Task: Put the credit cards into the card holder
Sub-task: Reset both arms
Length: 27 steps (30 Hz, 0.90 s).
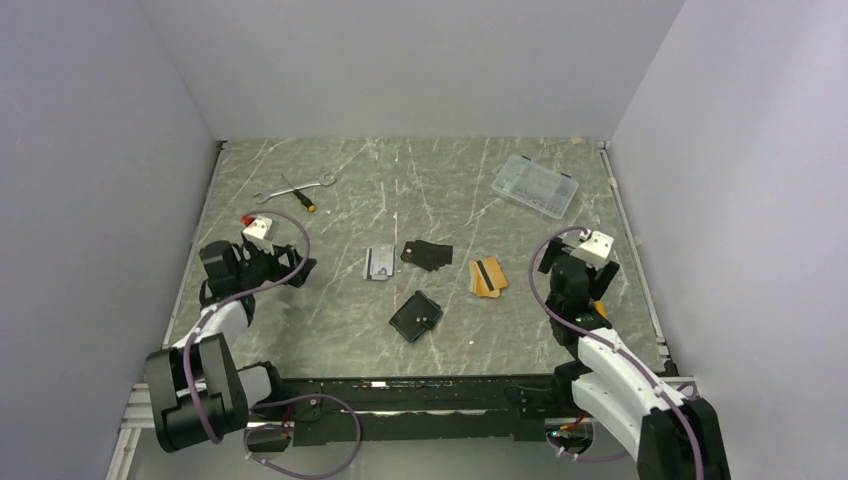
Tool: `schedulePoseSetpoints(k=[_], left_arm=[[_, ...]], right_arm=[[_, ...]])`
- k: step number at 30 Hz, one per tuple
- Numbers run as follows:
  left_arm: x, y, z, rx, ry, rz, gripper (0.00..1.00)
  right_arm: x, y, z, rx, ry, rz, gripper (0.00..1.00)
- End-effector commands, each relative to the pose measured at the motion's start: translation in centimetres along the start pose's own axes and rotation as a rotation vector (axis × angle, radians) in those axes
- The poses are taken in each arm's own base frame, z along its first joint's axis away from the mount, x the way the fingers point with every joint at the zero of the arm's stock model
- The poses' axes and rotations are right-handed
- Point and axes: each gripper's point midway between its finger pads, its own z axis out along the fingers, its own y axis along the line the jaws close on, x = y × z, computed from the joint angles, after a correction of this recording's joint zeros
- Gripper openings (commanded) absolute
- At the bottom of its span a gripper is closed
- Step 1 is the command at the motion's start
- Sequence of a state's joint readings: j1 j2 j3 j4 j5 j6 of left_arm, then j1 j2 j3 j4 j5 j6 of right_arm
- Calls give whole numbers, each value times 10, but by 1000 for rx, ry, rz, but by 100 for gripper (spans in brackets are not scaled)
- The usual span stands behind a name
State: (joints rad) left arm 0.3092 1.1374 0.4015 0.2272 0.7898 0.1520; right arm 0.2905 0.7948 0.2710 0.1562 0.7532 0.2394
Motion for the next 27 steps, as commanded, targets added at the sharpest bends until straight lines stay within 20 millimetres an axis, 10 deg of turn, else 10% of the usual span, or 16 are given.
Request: schedulePoseSetpoints(k=[1, 16, 27], left_arm=[[-40, -1, 5, 9, -257, 152, 99], [-46, 28, 28, -127, -262, 236, 99], [-33, 28, 26, -304, -275, 297, 99]], right_arm=[[-30, -12, 19, 57, -171, 138, 99], [-20, -12, 65, 83, -186, 179, 100], [-1, 36, 77, -155, -181, -3, 100]])
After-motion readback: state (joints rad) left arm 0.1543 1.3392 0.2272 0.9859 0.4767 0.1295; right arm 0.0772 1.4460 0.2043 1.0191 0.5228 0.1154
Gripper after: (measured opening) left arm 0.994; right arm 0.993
